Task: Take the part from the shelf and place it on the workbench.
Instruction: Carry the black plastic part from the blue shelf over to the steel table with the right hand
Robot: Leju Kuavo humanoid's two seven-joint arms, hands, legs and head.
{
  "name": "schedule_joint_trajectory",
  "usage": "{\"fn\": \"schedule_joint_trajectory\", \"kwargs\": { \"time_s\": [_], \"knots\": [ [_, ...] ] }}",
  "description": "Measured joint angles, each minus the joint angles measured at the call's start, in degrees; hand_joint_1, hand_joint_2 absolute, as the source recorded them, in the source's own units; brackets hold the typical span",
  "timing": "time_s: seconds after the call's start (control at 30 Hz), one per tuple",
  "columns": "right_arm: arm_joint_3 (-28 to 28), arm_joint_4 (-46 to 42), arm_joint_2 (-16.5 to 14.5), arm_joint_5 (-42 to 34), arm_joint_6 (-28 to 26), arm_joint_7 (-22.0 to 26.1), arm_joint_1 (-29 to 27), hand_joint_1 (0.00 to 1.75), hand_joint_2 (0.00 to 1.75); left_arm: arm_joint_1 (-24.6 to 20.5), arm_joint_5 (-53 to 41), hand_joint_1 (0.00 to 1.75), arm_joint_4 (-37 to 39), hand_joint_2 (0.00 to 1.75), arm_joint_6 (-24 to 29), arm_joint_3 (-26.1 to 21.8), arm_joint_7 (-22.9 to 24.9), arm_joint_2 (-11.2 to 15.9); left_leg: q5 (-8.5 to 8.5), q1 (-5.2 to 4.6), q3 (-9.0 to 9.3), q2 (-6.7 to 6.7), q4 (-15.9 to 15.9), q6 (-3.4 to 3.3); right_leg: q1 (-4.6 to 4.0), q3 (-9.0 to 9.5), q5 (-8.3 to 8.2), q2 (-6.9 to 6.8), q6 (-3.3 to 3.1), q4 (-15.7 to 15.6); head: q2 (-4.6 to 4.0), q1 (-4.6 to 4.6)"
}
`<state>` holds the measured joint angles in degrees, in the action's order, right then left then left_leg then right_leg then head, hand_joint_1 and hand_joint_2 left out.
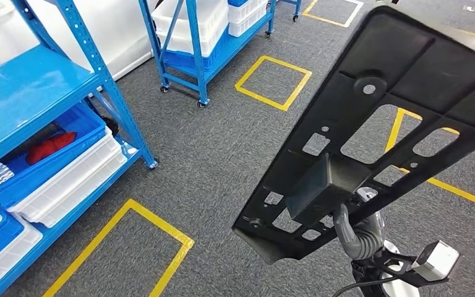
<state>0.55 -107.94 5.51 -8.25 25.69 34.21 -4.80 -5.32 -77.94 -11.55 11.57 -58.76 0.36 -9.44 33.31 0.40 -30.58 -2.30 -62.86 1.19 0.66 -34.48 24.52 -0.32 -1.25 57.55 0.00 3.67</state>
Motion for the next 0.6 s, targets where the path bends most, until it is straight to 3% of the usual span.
{"fn": "schedule_joint_trajectory", "kwargs": {
  "time_s": [0.07, 0.1, 0.13, 0.2, 0.27, 0.33, 0.37, 0.4, 0.47, 0.53, 0.6],
  "knots": [
    [-0.02, 0.04, -0.35, -0.09, -0.04, 0.50, -0.31, 1.75, 1.75, -0.26, 0.05, 0.00, 0.01, 1.75, -0.22, -0.11, 0.40, 0.14, 3.39, 0.01, -3.94, 1.57, -8.23, 0.19, -0.07, 0.00, 0.01, 1.20, -0.24, -0.02, 0.00, 0.01],
    [-0.02, 0.09, -0.46, -0.10, -0.05, 0.67, -0.51, 1.75, 1.75, -0.48, 0.05, 0.00, 0.01, 1.75, -0.28, -0.16, 0.50, 0.19, 3.80, 0.02, -5.22, 1.71, -10.76, 0.24, -0.11, 0.04, 0.02, 1.91, -0.26, 0.00, 0.00, 0.01],
    [-0.03, 0.13, -0.55, -0.11, -0.08, 0.81, -0.70, 1.75, 1.75, -0.64, 0.05, 0.00, 0.01, 1.75, -0.27, -0.19, 0.61, 0.23, 2.99, 0.05, -5.51, 1.75, -11.07, 0.23, -0.13, 0.12, 0.03, 2.72, -0.25, 0.04, 0.00, 0.01],
    [-0.10, 0.14, -0.80, -0.17, -0.20, 1.20, -1.24, 1.75, 1.75, -0.62, 0.01, 0.00, 0.01, 1.75, -0.17, -0.23, 0.85, 0.39, -1.44, 0.23, -3.09, 2.51, -5.08, 0.08, -0.11, 0.34, 0.11, 4.44, -0.11, 0.25, 0.00, 0.01],
    [-0.28, -0.05, -1.22, -0.25, -0.28, 1.73, -1.96, 1.75, 1.75, -0.40, -0.04, 0.00, 0.01, 1.75, 0.01, -0.27, 0.69, 0.61, -4.52, 0.54, -0.16, 5.10, 2.20, -0.19, -0.10, 0.17, 0.19, 5.99, 0.32, 0.69, 0.00, 0.00],
    [-0.52, -0.37, -1.54, -0.32, -0.28, 2.06, -2.70, 1.75, 1.75, -0.30, -0.05, 0.00, 0.01, 1.75, 0.15, -0.29, 0.22, 0.71, -4.70, 0.52, 0.74, 6.57, 4.85, -0.58, -0.02, -0.46, -0.01, 7.34, 1.10, 0.95, 0.00, -0.01],
    [-0.68, -0.51, -1.64, -0.33, -0.27, 2.11, -3.07, 1.75, 1.75, -0.36, -0.07, 0.00, 0.01, 1.75, 0.20, -0.29, 0.09, 0.71, -4.70, 0.48, 0.88, 6.13, 5.30, -0.88, 0.02, -0.75, -0.21, 8.04, 1.58, 0.93, 0.00, 0.00],
    [-0.87, -0.65, -1.71, -0.34, -0.27, 2.15, -3.48, 1.75, 1.75, -0.40, -0.07, 0.00, 0.01, 1.75, 0.24, -0.29, 0.01, 0.73, -4.90, 0.48, 1.00, 5.46, 5.45, -1.27, 0.08, -0.90, -0.29, 7.88, 1.90, 0.96, 0.00, -0.01],
    [-1.31, -0.90, -1.80, -0.34, -0.27, 2.24, -3.96, 1.75, 1.75, -0.36, -0.10, 0.00, 0.01, 1.75, 0.31, -0.29, -0.08, 0.76, -5.28, 0.60, 1.33, 3.99, 5.98, -2.05, -0.11, -1.92, 1.01, 5.03, 2.31, 2.99, 0.00, -0.01],
    [-1.62, -1.05, -1.85, -0.34, -0.33, 2.37, -4.15, 1.75, 1.75, -0.15, -0.15, 0.00, 0.01, 1.75, 0.52, -0.29, -0.57, 0.82, -5.35, 0.41, 1.37, 2.37, 6.16, -2.47, -0.12, -5.10, 4.55, 1.61, 2.57, 9.59, 0.00, -0.02],
    [-1.86, -1.07, -1.91, -0.32, -0.66, 2.49, -4.62, 1.75, 1.75, -0.03, -0.38, 0.00, 0.01, 1.75, 0.92, -0.29, -1.47, 1.00, -5.25, 0.19, 1.32, 0.70, 6.15, -2.56, 0.18, -8.47, 7.15, 0.81, 2.89, 16.52, 0.00, -0.02]
  ]
}}
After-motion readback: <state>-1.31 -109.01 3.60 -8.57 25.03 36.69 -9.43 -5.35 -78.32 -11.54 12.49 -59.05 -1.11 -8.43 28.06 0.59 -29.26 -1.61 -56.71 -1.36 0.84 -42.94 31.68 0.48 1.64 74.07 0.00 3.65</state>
